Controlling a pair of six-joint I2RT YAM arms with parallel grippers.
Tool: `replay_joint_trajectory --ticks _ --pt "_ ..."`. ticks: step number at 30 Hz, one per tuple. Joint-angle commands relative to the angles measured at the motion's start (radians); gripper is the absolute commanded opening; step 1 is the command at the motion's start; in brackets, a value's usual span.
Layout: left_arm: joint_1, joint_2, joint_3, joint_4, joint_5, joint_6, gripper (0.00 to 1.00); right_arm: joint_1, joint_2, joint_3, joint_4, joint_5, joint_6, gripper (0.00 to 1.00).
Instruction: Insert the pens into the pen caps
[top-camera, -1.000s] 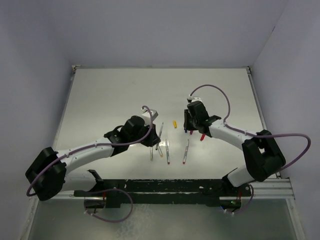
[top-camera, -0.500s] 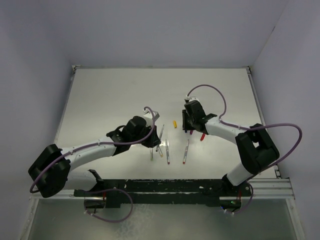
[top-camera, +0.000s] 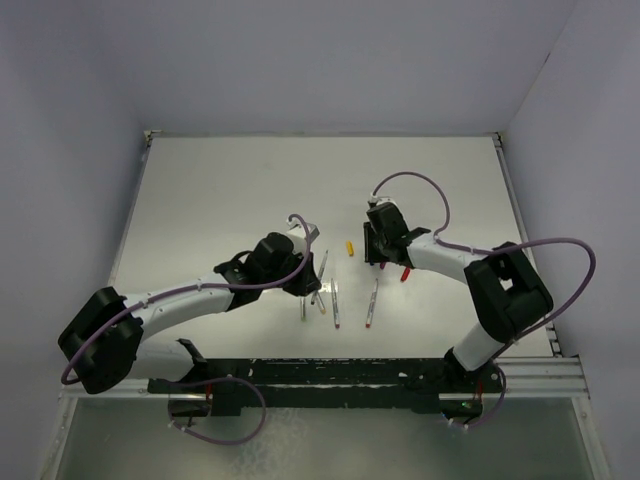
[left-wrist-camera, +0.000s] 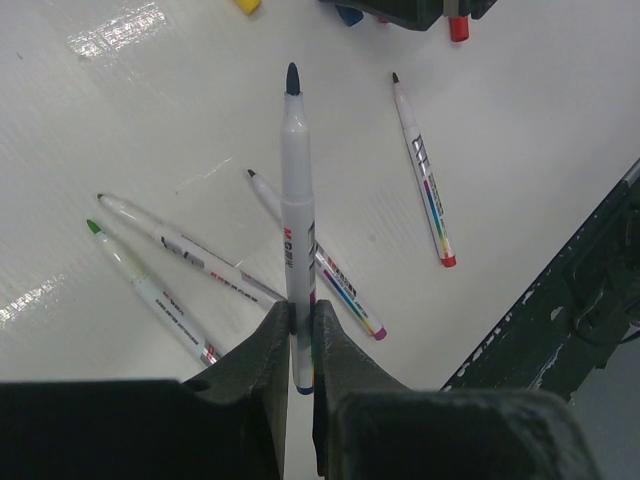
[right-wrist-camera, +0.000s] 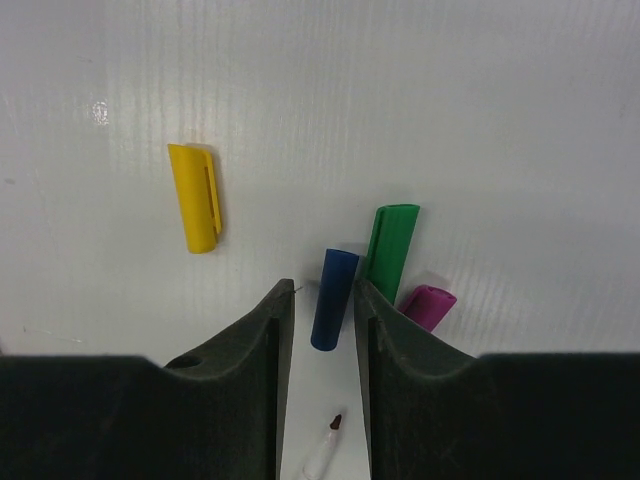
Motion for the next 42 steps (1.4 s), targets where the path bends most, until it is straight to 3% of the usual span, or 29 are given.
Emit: replay_joint_trajectory --ticks 1,33,37,42 --pt "-0.002 -0.01 0.029 0.017 -0.006 0.004 0.0 0.001 0.008 0.04 0.012 -0.01 -0.005 0.34" --pt "-0.002 -0.027 0.023 0.001 -0.017 -0.002 0.0 0.0 0.036 0.012 -0.018 0.01 0.024 0.32" --pt "-0.002 -0.027 0.022 -0.001 -0.016 -0.002 0.0 0.001 0.037 0.013 -0.039 0.025 0.027 0.24" --pt "-0.002 -0.034 0.019 -0.004 -0.017 -0.003 0.0 0.0 0.031 0.023 -0.072 0.028 0.03 0.0"
